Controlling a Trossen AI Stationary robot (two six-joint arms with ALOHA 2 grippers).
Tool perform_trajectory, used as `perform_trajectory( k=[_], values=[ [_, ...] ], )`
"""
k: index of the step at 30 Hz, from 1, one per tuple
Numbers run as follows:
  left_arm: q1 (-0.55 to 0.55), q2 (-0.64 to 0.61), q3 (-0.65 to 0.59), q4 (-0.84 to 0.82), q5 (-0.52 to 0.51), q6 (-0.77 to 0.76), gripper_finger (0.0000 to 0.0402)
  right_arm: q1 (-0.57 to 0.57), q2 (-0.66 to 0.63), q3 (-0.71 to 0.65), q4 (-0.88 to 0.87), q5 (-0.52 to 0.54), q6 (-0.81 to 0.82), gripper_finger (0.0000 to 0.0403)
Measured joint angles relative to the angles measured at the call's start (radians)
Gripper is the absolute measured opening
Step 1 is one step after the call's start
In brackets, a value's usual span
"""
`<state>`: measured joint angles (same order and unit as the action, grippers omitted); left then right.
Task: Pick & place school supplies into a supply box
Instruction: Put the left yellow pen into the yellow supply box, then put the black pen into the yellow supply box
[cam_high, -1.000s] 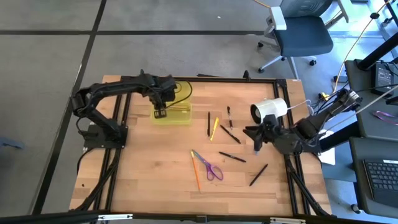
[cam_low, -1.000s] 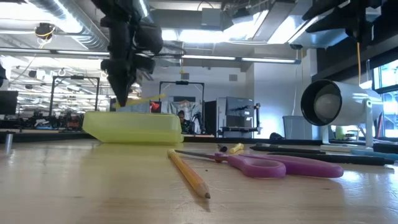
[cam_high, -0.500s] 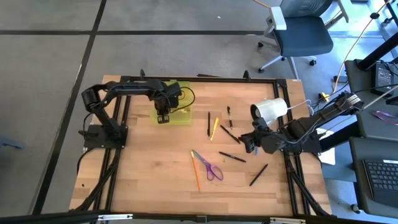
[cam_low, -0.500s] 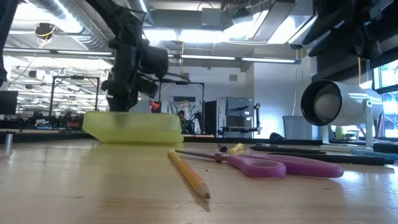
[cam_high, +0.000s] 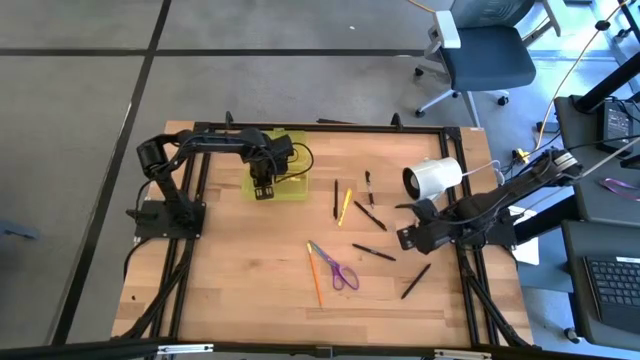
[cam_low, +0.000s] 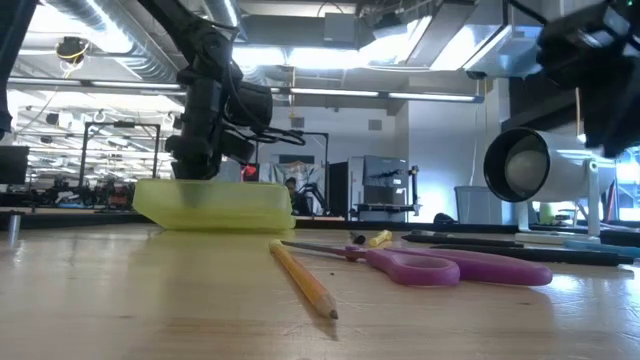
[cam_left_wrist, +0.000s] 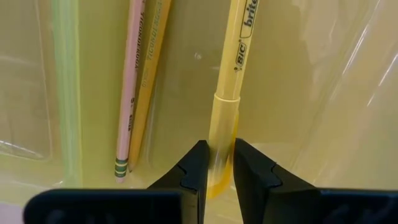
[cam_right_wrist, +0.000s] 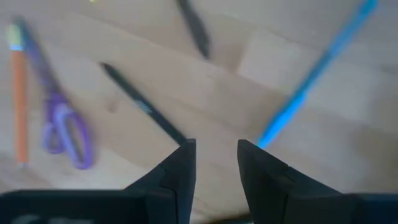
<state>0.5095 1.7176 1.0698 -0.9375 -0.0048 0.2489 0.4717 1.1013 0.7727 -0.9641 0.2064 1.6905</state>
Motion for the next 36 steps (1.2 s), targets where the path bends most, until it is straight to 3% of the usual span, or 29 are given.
perform_trajectory(
  k=[10,15,22,25,32,36],
  values=[
    [0.0,0.0,0.0,0.0,-0.005,-0.004,0.0058,0.0,0.099,0.0,-0.029,-0.035,0.011,0.0122],
    [0.0,0.0,0.0,0.0,-0.006,-0.025,0.0094,0.0,0.127,0.0,-0.039,-0.113,0.011,0.0122],
    [0.0,-0.003,0.018,-0.005,-0.006,-0.019,0.0145,0.001,0.176,0.0,-0.044,-0.123,0.039,0.0122],
    [0.0,-0.007,0.042,-0.011,-0.006,0.004,0.0153,0.025,0.18,0.0,-0.036,-0.157,-0.101,0.0122],
    [-0.006,-0.043,0.113,-0.024,-0.004,0.015,0.0151,0.103,0.183,0.0,0.006,-0.186,-0.706,0.0122],
    [-0.023,-0.081,0.145,-0.042,-0.003,-0.035,0.015,0.142,0.195,0.0,0.038,-0.225,-0.967,0.0122]
  ],
)
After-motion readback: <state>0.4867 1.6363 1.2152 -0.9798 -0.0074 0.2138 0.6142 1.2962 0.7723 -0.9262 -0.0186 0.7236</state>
